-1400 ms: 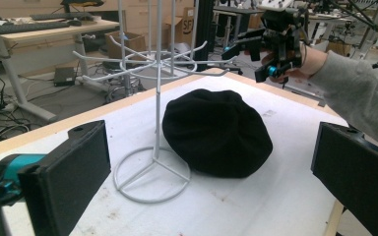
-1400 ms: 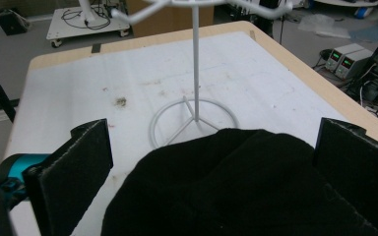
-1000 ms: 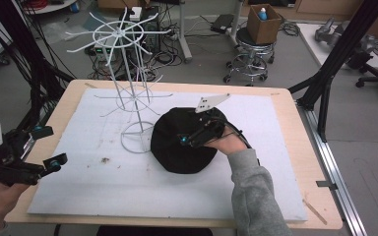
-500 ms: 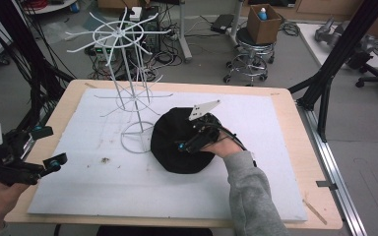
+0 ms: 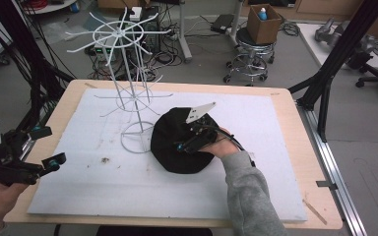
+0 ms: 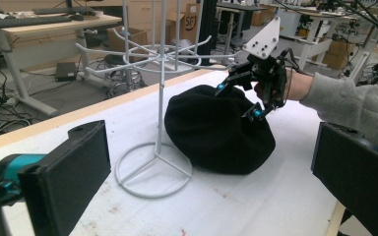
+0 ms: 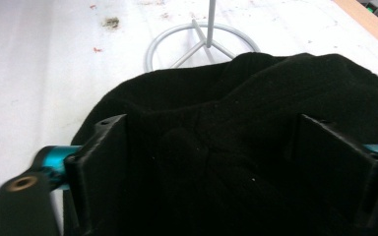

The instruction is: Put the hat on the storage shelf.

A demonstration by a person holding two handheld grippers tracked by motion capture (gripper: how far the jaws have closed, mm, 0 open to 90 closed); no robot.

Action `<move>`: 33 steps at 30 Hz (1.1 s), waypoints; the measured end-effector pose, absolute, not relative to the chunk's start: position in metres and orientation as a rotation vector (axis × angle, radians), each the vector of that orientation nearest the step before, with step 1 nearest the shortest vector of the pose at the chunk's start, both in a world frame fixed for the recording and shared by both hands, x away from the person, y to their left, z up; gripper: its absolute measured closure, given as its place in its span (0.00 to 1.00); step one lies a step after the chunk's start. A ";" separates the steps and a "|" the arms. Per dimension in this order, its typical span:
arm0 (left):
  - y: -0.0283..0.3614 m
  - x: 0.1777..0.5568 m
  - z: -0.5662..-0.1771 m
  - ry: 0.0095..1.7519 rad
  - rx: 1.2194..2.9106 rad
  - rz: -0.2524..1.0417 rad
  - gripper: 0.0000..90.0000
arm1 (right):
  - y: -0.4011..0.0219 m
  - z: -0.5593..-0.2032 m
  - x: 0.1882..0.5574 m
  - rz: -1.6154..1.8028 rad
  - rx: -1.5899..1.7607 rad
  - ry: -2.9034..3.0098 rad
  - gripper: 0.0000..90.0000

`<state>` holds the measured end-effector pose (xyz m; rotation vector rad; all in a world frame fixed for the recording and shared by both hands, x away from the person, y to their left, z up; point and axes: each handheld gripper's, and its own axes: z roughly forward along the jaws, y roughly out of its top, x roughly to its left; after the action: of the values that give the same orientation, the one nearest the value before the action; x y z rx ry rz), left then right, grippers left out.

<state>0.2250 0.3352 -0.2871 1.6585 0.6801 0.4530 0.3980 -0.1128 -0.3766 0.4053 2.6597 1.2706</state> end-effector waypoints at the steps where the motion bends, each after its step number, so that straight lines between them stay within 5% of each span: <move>1: 0.335 0.225 -0.287 0.681 1.658 0.453 0.02 | -0.113 -0.376 0.398 1.270 0.403 2.654 0.18; 8: 0.335 0.225 -0.287 0.684 1.661 0.454 0.02 | -0.116 -0.376 0.400 1.248 0.419 2.671 0.35; 17: 0.337 0.225 -0.287 0.691 1.653 0.462 0.02 | -0.116 -0.371 0.396 1.232 0.374 2.658 0.69; 33: 0.336 0.224 -0.287 0.686 1.657 0.453 0.02 | -0.124 -0.361 0.393 1.270 0.395 2.635 0.78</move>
<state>0.2245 0.3362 -0.2865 1.6569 0.6861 0.4526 0.3931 -0.1245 -0.3605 0.3954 2.6354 1.2695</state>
